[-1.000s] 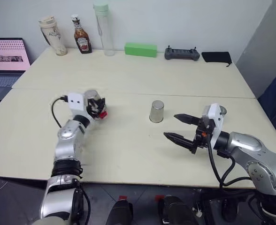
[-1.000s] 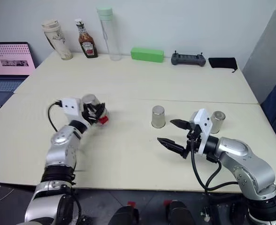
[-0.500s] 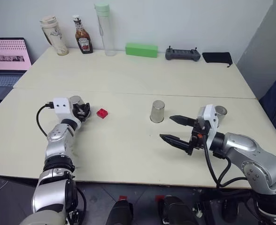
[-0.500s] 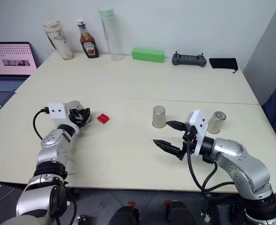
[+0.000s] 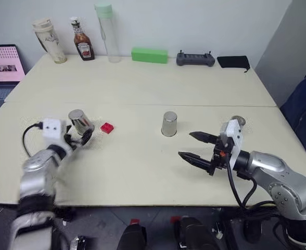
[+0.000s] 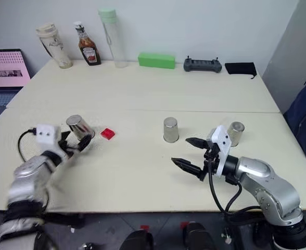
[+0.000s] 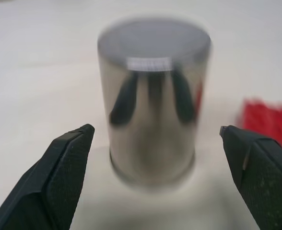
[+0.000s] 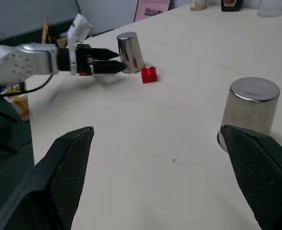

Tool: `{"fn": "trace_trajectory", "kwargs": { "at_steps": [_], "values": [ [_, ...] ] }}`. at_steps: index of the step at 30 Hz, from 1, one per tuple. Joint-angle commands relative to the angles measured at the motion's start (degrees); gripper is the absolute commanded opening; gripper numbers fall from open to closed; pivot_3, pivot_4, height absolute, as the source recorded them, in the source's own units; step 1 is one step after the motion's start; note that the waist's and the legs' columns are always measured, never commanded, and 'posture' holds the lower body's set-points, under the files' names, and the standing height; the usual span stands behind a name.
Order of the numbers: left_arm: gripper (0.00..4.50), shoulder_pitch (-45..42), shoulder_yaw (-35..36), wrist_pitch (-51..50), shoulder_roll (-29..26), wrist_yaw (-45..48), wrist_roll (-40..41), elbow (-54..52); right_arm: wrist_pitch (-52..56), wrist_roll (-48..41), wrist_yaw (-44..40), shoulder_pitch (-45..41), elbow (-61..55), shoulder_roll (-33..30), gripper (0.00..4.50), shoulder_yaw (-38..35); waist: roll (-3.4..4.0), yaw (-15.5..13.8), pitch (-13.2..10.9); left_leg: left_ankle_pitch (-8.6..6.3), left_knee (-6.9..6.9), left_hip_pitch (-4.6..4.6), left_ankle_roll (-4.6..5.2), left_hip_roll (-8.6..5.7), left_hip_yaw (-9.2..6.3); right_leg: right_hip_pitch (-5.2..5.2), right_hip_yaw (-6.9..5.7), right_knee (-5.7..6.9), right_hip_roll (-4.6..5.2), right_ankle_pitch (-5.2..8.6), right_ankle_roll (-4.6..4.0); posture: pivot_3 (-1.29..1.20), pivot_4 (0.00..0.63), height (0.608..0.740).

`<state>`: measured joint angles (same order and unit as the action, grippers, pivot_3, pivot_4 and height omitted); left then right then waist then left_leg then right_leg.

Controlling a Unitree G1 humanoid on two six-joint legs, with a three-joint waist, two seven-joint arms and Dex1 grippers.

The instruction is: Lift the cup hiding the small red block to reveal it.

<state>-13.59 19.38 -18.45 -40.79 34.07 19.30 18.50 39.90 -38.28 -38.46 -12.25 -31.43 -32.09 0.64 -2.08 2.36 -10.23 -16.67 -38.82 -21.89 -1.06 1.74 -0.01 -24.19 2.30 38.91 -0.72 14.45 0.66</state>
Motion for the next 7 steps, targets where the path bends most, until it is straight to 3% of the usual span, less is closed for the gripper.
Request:
{"fn": "trace_trajectory", "kwargs": {
  "at_steps": [1, 7],
  "values": [
    [4.49, 8.07, 4.58, -11.58, -8.81, 9.59, 6.42, -13.00, -1.50, -0.50, -0.82, -0.46, -0.59, -0.62, 4.50, -1.96, 0.03, -0.03, -0.02, 0.00, 0.00, 0.03, 0.00, 0.00, 0.01, 0.00, 0.01, -0.01, 0.00, 0.03, 0.00, 0.00, 0.150, 0.740],
    [4.49, 11.17, 6.58, -23.29, -14.88, 18.22, 17.12, -26.77, -1.61, -0.93, -3.45, 0.21, 0.49, -3.29, 4.50, -3.40, 0.11, -1.24, -0.07, 0.03, -0.06, 0.04, -0.03, -0.08, 0.17, 0.08, -0.11, -0.05, 0.26, 0.11, -0.08, 0.00, 0.150, 0.740]
  ]
}}
